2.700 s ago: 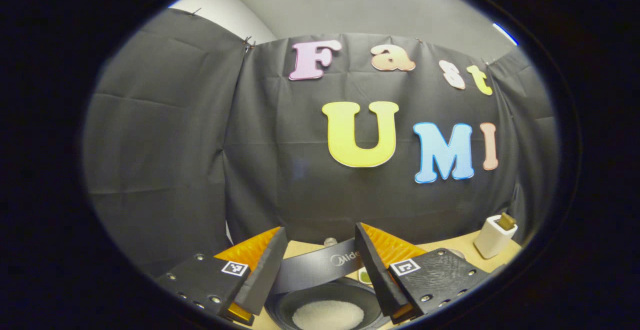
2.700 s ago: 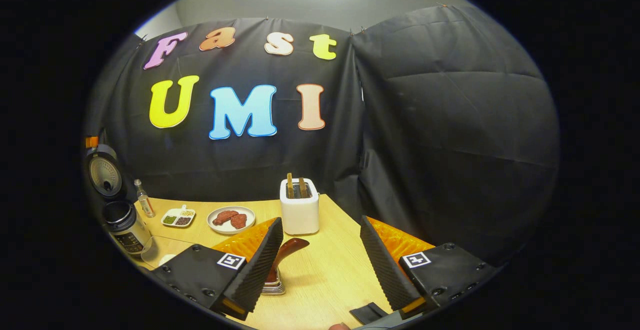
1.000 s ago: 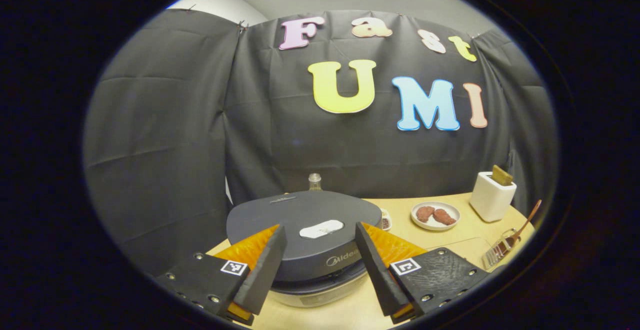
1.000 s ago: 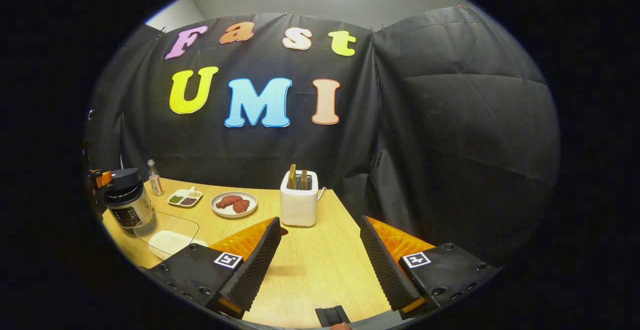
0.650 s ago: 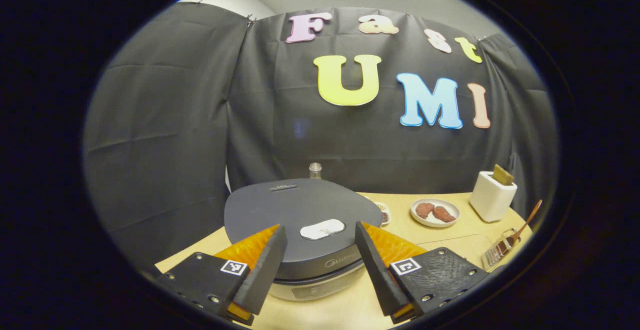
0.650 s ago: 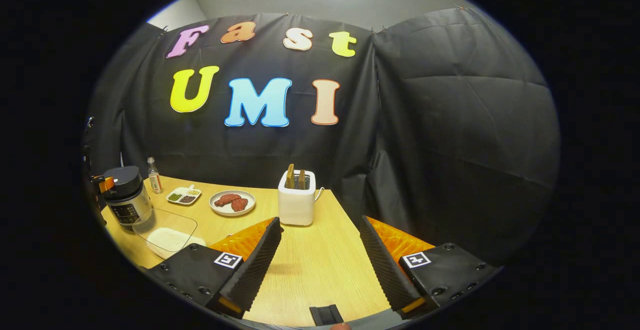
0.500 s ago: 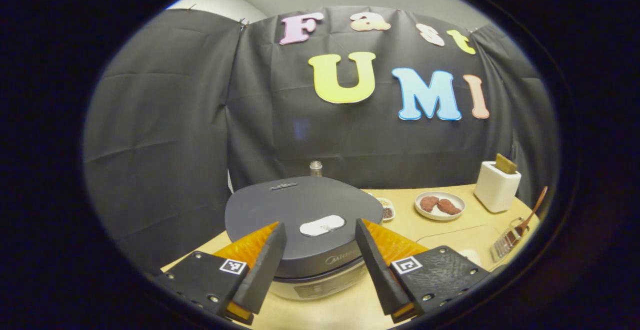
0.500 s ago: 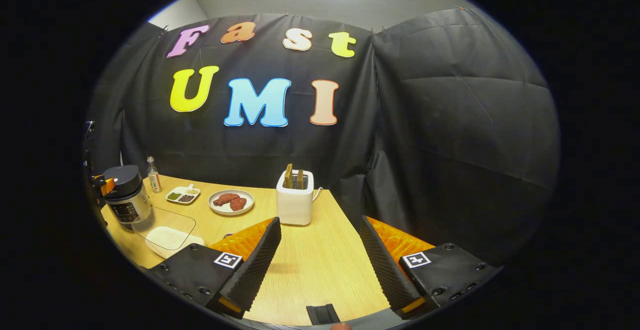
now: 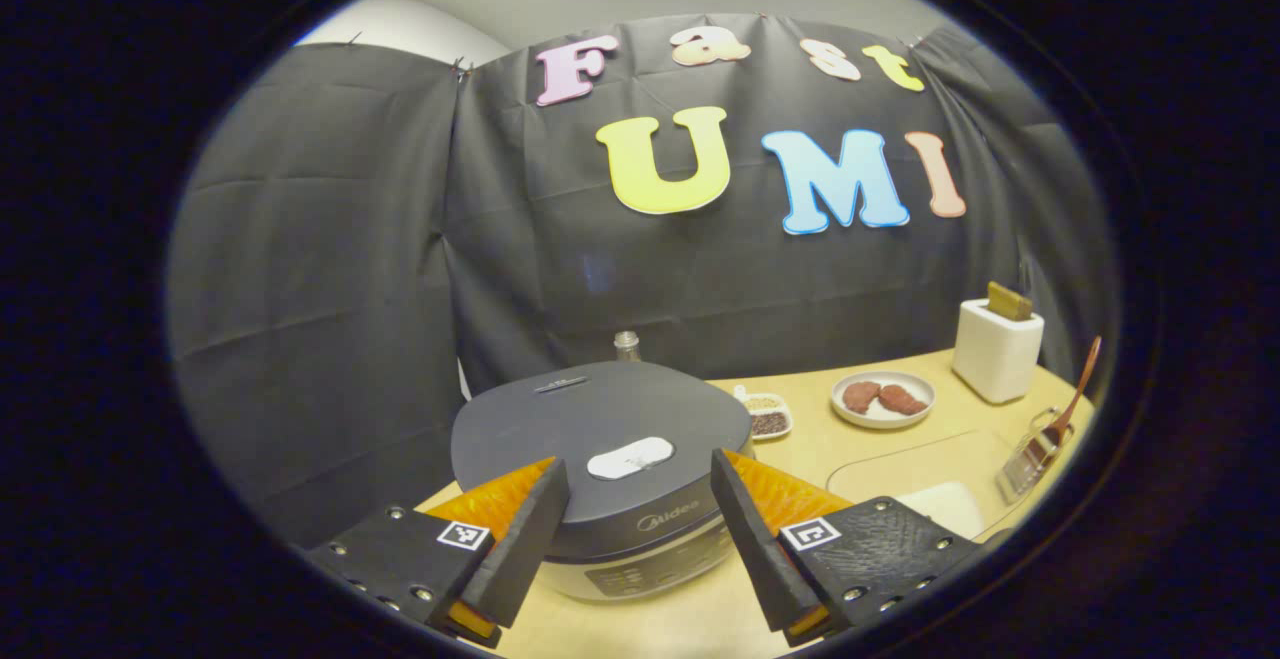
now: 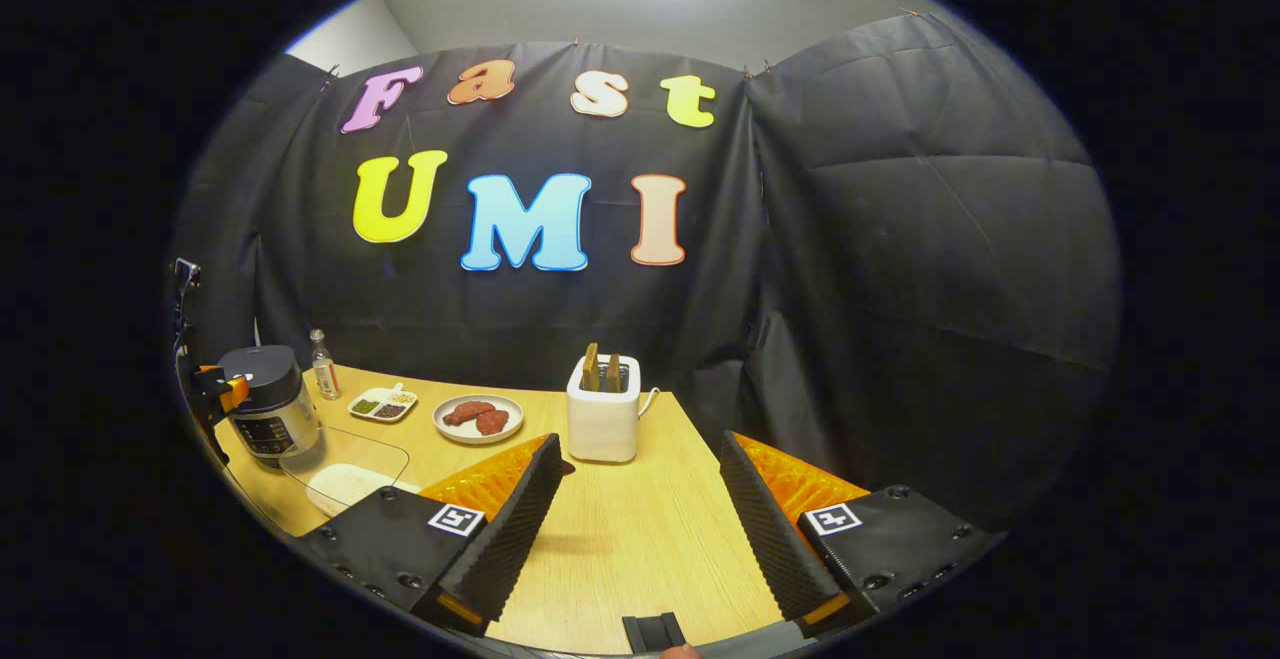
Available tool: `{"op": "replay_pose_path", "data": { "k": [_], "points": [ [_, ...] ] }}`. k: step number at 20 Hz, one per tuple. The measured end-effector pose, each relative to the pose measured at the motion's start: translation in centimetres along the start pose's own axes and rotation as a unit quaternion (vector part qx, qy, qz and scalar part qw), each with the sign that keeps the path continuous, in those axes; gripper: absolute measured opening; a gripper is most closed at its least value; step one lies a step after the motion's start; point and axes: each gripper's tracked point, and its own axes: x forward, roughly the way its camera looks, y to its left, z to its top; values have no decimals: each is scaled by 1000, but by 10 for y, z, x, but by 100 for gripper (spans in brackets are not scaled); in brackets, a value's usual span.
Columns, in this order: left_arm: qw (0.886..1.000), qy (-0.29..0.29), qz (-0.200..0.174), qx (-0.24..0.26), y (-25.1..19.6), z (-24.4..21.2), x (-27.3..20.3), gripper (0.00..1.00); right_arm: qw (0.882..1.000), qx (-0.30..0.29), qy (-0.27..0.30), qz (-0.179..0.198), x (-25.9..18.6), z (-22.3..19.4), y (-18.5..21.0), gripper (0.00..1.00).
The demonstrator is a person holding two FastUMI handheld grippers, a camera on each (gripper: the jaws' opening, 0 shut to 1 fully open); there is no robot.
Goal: Close the left gripper, press the button to open the rice cooker; take a wooden spoon from the chopstick holder with the right hand, scoop a spoonful of rice and pour it into the rice cooker, then put the wooden spoon back into the chopstick holder.
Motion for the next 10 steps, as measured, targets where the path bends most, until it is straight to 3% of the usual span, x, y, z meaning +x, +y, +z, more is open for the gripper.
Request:
{"op": "replay_pose_path", "data": {
  "k": [10],
  "points": [
    [996,-84,-8,-11,-10,115,-116,87,994,18,-49,98,-15,30,59,100]
  ]
}}
